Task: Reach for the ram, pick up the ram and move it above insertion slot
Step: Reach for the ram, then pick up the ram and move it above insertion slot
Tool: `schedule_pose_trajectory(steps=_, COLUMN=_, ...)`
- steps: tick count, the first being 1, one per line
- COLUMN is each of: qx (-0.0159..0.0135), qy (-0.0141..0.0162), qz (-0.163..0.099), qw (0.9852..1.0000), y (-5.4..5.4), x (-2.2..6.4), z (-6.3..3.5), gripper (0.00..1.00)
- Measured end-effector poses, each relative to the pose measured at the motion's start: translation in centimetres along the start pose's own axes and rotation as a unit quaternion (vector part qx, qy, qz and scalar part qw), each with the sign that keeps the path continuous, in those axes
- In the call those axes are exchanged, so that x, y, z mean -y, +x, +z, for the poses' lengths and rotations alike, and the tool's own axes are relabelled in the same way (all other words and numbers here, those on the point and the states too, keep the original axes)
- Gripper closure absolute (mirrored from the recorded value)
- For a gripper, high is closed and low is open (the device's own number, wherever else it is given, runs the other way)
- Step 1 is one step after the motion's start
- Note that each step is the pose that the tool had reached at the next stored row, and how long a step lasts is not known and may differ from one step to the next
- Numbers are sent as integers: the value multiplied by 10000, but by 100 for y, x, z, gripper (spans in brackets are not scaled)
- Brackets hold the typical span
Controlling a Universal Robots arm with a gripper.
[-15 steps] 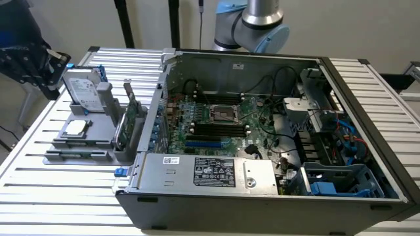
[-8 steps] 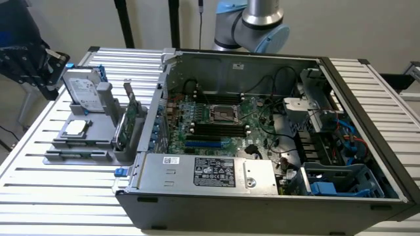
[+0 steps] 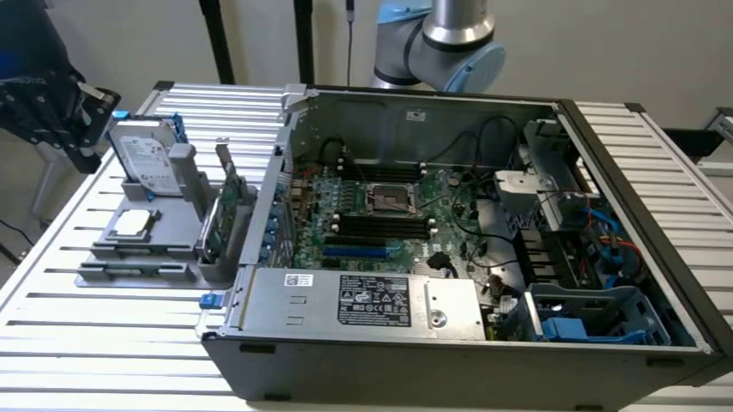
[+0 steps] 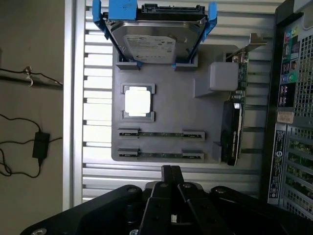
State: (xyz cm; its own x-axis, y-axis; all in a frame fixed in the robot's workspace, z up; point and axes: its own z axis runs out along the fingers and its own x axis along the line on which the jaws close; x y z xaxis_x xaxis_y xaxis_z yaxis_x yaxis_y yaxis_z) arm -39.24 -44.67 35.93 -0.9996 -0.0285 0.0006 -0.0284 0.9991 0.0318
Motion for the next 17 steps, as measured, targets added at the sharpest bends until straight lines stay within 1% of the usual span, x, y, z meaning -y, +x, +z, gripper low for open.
schedule_pose_trajectory(steps=13, qx=-1, qy=0, qz=-12, qw=10000, y=0, x=0, z=0, gripper=89)
schedule_pose_trajectory(steps=15, qx=-6, qy=1, qz=-165, qw=9999, y=1, x=0, z=-1, gripper=89)
schedule_pose_trajectory(steps=17, qx=-11, qy=1, qz=-345, qw=9994, y=0, x=0, z=-1, gripper=89)
